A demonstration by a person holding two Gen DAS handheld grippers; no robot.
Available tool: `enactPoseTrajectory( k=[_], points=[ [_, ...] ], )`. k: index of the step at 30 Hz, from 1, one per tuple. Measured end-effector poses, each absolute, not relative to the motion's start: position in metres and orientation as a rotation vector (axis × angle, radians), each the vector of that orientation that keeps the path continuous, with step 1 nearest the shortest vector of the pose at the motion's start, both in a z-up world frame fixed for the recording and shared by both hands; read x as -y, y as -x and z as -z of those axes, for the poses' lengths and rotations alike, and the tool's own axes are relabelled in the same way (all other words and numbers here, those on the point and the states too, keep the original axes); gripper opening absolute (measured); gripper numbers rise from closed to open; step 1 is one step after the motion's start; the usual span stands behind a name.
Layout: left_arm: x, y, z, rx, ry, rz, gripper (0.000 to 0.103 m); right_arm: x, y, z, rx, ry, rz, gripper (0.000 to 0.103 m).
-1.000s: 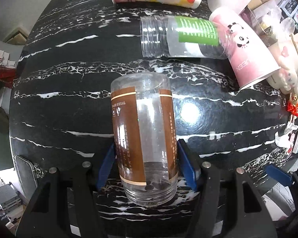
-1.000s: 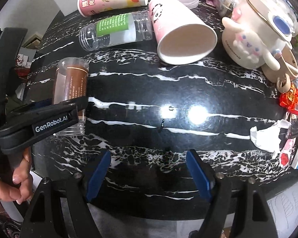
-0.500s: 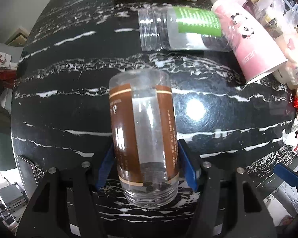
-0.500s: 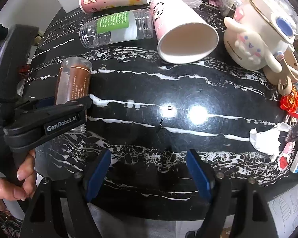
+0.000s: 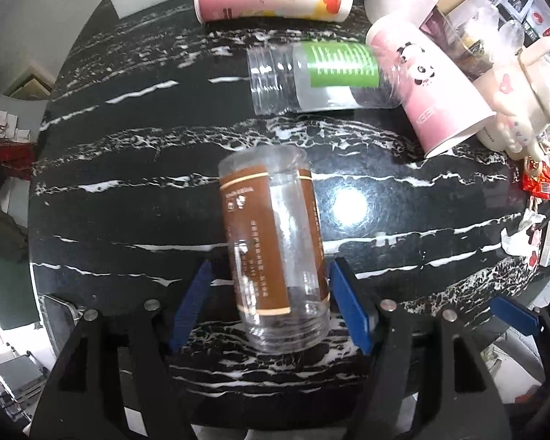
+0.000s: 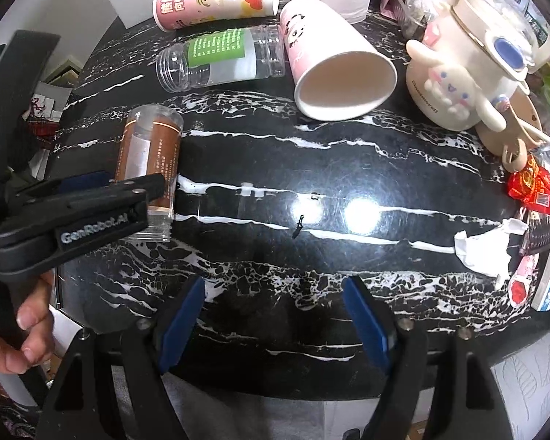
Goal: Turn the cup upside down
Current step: 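Lift the jar with the left gripper and swing it upright, then move the right tool to the jar and grasp it with the right gripper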
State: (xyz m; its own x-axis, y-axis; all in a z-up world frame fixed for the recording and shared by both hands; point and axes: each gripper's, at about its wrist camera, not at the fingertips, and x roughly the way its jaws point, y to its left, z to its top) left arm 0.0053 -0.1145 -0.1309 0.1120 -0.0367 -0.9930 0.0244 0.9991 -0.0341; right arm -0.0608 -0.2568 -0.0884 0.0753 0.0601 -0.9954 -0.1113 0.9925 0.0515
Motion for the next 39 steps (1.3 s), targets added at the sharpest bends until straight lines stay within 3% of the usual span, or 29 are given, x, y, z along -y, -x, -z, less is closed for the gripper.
enactPoseTrajectory(
  k=[15, 39],
  points=[
    [0.072, 0.002, 0.065, -1.392, -0.058, 0.022, 0.066, 0.232, 0.056, 0.060, -1.428, 0.027, -0.157, 0.078],
    [-0.009, -0.006, 0.056, -1.418, -0.041, -0.057, 0.066, 0.174, 0.023, 0.064, -1.441, 0.018, -0.218, 0.078]
  ],
)
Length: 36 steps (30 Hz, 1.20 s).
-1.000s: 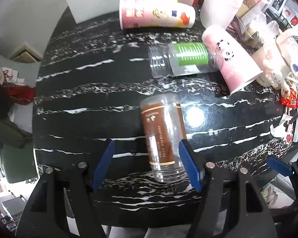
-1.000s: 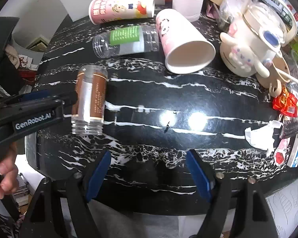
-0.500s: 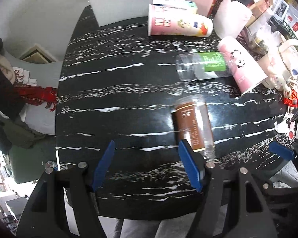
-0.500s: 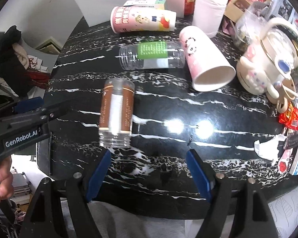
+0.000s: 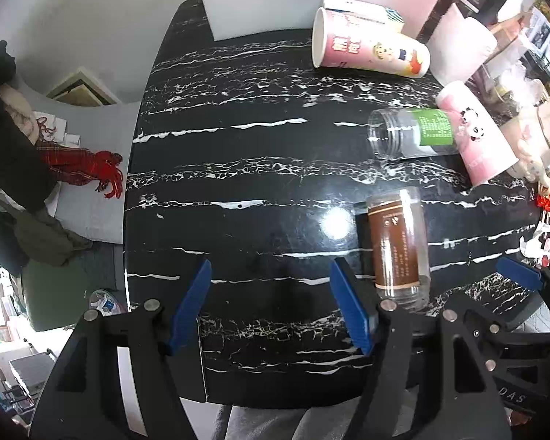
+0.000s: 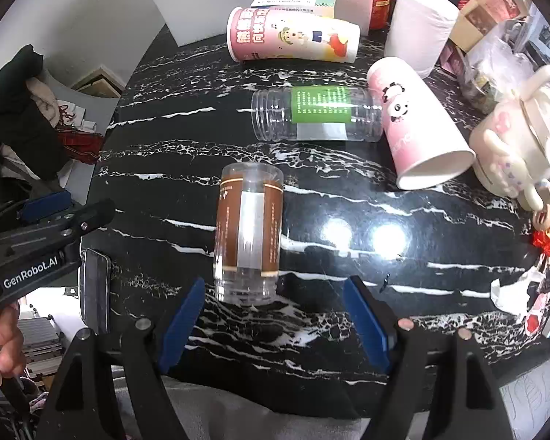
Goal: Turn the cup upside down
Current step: 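Move the right tool to the jar and grasp it with the right gripper, then rotate the jar with the right gripper so its open mouth faces the table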
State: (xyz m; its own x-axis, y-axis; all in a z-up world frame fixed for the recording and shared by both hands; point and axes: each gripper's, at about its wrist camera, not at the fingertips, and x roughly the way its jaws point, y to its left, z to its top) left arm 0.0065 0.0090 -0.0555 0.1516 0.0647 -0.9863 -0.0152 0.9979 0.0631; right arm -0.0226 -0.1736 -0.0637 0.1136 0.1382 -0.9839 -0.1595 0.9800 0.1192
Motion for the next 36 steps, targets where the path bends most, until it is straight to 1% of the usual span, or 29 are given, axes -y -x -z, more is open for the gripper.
enactPoseTrajectory(
  k=[22, 36],
  points=[
    [-0.031, -0.054, 0.125, -1.589, -0.048, -0.078, 0.066, 0.145, -0.028, 0.120, -1.580, 0.085, -0.252, 0.078],
    [-0.032, -0.076, 0.133, -1.563, -0.061, -0.051, 0.066, 0.128, -0.051, 0.149, -1.624, 0.126, -0.278, 0.079]
  ],
)
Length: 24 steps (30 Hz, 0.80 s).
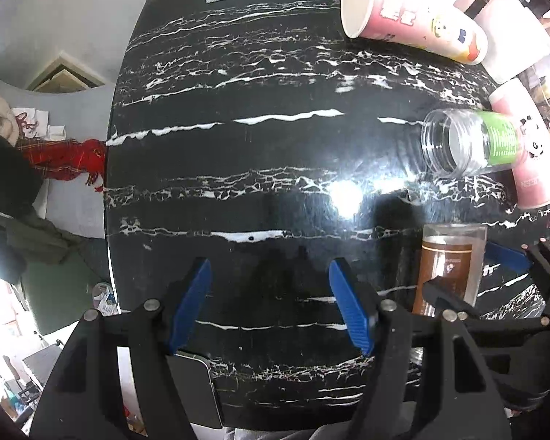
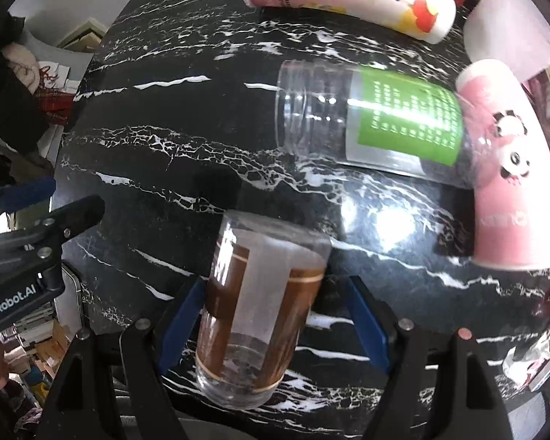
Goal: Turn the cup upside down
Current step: 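Rotate the jar with the right gripper so its open mouth faces the table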
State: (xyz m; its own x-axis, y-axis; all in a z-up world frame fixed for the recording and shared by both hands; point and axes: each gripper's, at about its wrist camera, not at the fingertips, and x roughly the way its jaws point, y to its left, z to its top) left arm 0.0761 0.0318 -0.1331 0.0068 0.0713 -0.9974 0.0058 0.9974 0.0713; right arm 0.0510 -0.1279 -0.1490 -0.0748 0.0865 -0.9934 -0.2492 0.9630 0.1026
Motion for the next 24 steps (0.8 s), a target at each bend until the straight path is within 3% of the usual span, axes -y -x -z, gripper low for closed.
enactPoseTrajectory(
  k=[9, 11, 24],
  points=[
    [-0.037, -0.075, 0.140, -1.582, -0.054, -0.064, 0.066, 0.118, -0.060, 0.164, -1.641, 0.087, -0.305, 0.078],
    [-0.037, -0.073, 0.140, -1.586, -0.050, -0.063, 0.066, 0.119, -0.060, 0.165, -1.641, 0.064, -0.303, 0.067],
    [-0.031, -0.063, 0.120, -1.546, -0.067, -0.047, 0.066, 0.130, -0.051, 0.137, -1.593, 0.023, -0.326, 0.065]
  ],
)
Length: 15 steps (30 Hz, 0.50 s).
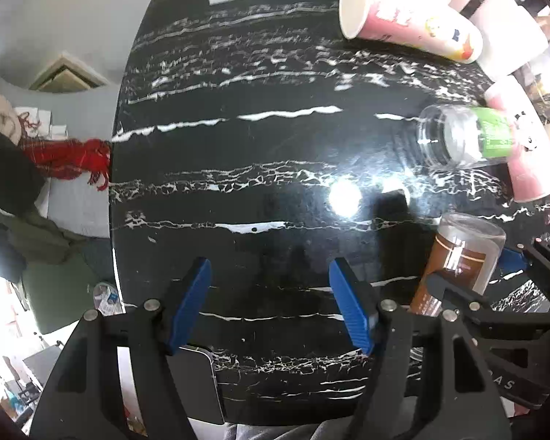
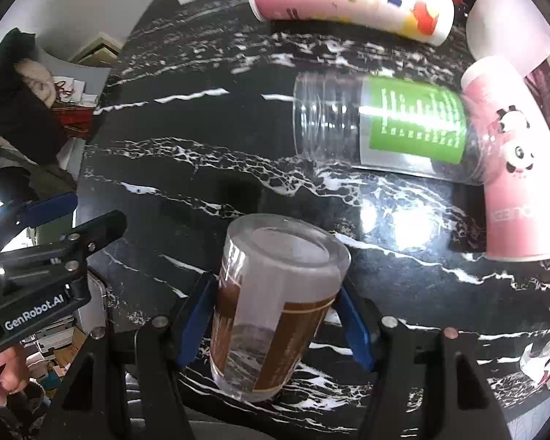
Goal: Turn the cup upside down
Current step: 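Rotate the jar with the right gripper so its open mouth faces the table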
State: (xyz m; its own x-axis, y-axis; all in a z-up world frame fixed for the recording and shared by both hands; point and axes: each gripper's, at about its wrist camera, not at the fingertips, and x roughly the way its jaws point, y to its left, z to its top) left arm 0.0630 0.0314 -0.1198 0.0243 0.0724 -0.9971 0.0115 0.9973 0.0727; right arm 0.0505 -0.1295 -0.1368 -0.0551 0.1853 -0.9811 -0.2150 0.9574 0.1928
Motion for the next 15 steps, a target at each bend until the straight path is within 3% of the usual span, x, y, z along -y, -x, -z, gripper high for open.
enactPoseTrajectory(
  k=[15],
  points=[
    [-0.028, -0.031, 0.076, -1.464, 0.006, -0.047, 0.066, 0.140, -0.014, 0.070, -1.424, 0.028, -0.331, 0.062]
  ],
)
